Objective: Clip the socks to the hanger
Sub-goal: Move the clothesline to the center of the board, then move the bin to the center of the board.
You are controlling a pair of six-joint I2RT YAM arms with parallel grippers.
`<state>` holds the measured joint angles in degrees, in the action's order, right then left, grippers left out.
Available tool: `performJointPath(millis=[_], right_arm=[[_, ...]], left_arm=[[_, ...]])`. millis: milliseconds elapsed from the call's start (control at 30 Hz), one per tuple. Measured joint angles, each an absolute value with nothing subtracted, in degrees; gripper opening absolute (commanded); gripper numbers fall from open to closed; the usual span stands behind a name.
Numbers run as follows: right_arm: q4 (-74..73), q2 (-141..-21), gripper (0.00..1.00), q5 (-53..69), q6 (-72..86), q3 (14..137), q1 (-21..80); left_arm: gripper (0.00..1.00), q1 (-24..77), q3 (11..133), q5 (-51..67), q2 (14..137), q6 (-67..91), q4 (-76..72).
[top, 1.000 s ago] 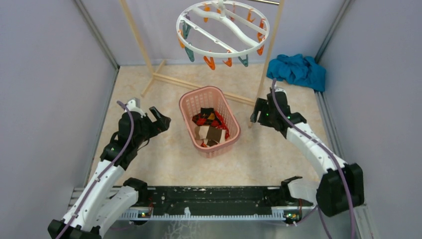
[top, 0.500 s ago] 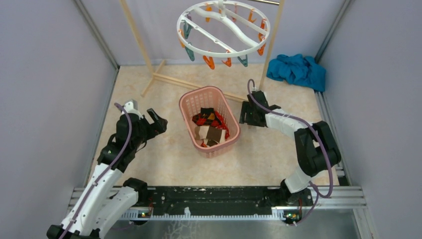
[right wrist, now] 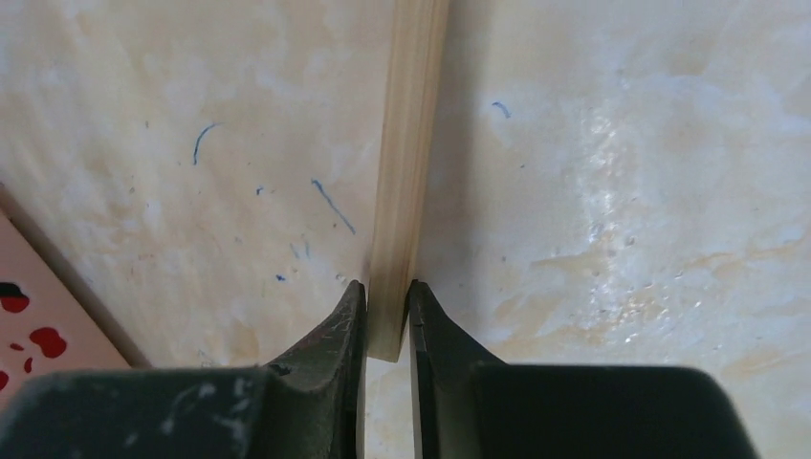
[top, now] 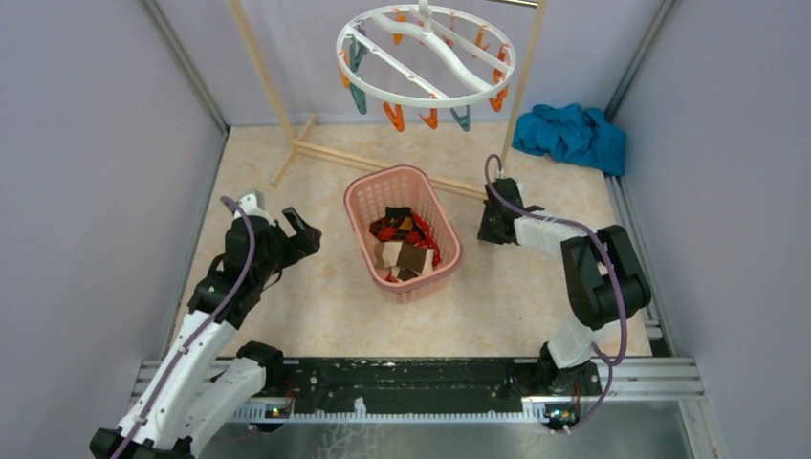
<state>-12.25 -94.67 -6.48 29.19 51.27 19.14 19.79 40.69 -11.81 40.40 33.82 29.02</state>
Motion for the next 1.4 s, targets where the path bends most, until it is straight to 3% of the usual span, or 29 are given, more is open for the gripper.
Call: performJointPath(millis=[100, 367, 400, 433, 500, 533, 633, 800, 1067, 1400], right_arm=[[-11.27, -94.67, 0.03, -6.07, 29.28, 51.00, 17.34], [-10.87, -94.67, 0.01, -3.64, 27.59, 50.98, 9.47], [-10.85, -94.67, 0.04, -3.51, 27.46, 50.98, 8.69], [-10.90, -94.70, 0.15, -3.51, 27.29, 51.07, 8.12], [-11.57, -95.15, 0.50, -3.53, 26.89, 51.88, 7.46], [-11.97, -95.46, 0.61, -3.51, 26.96, 52.36, 7.42], [-11.90, -95.92, 0.75, -2.90, 27.16, 54.22, 7.33], [-12.95, -92.79, 0.77, -2.33, 26.41, 54.35, 7.49], [-15.66, -76.99, 0.77, -2.15, 25.96, 52.80, 9.52], [-21.69, -65.87, 0.78, -0.05, 25.43, 52.49, 11.57]], left_arm=[[0.98, 19.79, 40.69, -12.19, 40.40, 34.11, 29.02], [0.98, 19.77, 40.84, -12.51, 43.11, 34.76, 28.58], [0.98, 19.79, 41.01, -12.53, 43.77, 34.85, 28.56], [0.98, 19.77, 41.56, -12.51, 45.32, 34.89, 28.49], [0.98, 19.79, 42.70, -12.45, 47.90, 35.00, 28.32], [0.98, 19.79, 43.31, -12.38, 48.99, 35.09, 28.21], [0.98, 19.79, 44.31, -11.75, 50.54, 35.18, 27.42], [0.97, 19.84, 46.35, -8.91, 51.31, 35.03, 26.20], [0.96, 22.59, 59.55, -7.25, 60.05, 35.64, 29.82], [0.92, 35.77, 63.09, -13.34, 73.93, 39.66, 32.21]])
